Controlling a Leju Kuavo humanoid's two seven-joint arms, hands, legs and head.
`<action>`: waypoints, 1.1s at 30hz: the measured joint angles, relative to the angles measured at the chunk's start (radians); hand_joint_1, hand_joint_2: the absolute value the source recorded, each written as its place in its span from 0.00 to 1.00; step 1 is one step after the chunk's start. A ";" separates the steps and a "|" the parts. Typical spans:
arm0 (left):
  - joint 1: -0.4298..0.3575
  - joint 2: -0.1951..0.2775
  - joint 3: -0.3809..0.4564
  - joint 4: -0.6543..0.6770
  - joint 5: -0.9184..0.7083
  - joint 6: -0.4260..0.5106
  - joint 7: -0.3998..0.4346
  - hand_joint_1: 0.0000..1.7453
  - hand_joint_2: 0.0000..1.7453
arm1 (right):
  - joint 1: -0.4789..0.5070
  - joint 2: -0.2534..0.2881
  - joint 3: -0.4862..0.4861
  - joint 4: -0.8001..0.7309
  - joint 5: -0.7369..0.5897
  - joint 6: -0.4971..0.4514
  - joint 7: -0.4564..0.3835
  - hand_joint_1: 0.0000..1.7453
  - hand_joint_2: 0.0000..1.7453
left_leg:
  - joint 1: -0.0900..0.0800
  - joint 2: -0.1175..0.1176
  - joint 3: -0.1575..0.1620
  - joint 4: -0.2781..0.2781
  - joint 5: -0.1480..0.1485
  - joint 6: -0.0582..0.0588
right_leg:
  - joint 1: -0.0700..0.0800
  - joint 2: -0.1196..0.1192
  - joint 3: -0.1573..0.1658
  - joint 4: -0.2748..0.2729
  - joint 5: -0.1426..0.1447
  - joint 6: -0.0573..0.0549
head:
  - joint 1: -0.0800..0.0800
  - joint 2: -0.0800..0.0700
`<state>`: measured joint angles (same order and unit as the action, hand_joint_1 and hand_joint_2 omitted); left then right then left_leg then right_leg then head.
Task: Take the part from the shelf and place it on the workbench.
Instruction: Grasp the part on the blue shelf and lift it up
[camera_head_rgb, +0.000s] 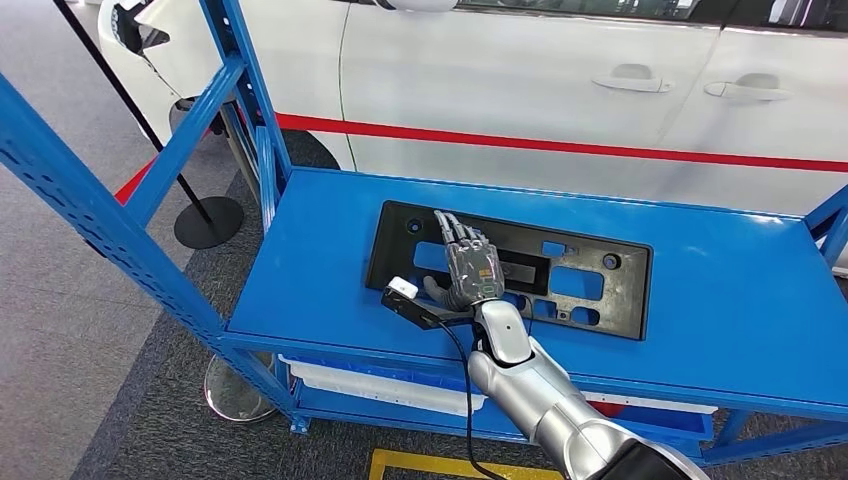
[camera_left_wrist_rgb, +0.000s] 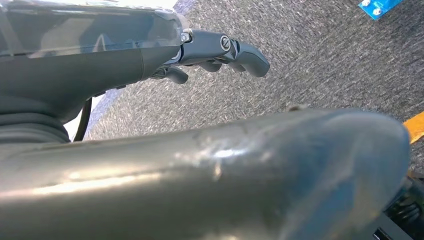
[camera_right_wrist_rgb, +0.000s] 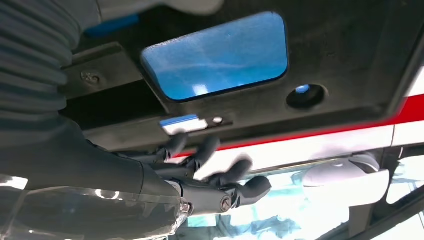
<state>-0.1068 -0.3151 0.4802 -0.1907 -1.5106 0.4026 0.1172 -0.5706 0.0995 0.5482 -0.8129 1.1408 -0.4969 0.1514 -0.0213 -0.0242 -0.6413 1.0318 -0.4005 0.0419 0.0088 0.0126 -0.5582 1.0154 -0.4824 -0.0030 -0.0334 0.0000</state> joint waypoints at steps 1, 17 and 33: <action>0.000 0.000 -0.001 0.000 0.001 -0.001 0.000 0.00 0.00 | 0.000 0.000 -0.002 0.000 0.003 0.001 -0.002 0.00 1.00 | 0.000 0.000 0.000 0.000 0.000 0.000 | 0.000 0.000 0.000 0.000 0.000 0.000 | 0.000 0.000; 0.082 0.050 0.011 -0.002 0.034 0.048 -0.055 0.00 0.00 | 0.006 -0.089 -0.018 -0.237 0.064 0.240 0.039 0.00 1.00 | -0.001 0.000 0.001 0.000 -0.001 0.001 | -0.002 0.000 0.000 0.000 -0.002 0.000 | 0.000 0.000; 0.084 0.062 0.012 -0.002 0.024 0.047 -0.060 0.00 0.00 | -0.092 -0.164 -0.017 -0.465 -0.033 0.334 -0.008 0.00 1.00 | -0.002 0.000 0.001 0.000 -0.001 0.001 | -0.002 0.000 0.001 0.000 -0.001 0.002 | 0.000 0.000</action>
<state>-0.0230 -0.2534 0.4917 -0.1929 -1.4870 0.4497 0.0568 -0.6626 -0.0645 0.5307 -1.2780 1.1079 -0.1628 0.1432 -0.0229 -0.0244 -0.6400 1.0318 -0.4011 0.0429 0.0069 0.0124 -0.5571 1.0155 -0.4831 -0.0010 -0.0332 0.0000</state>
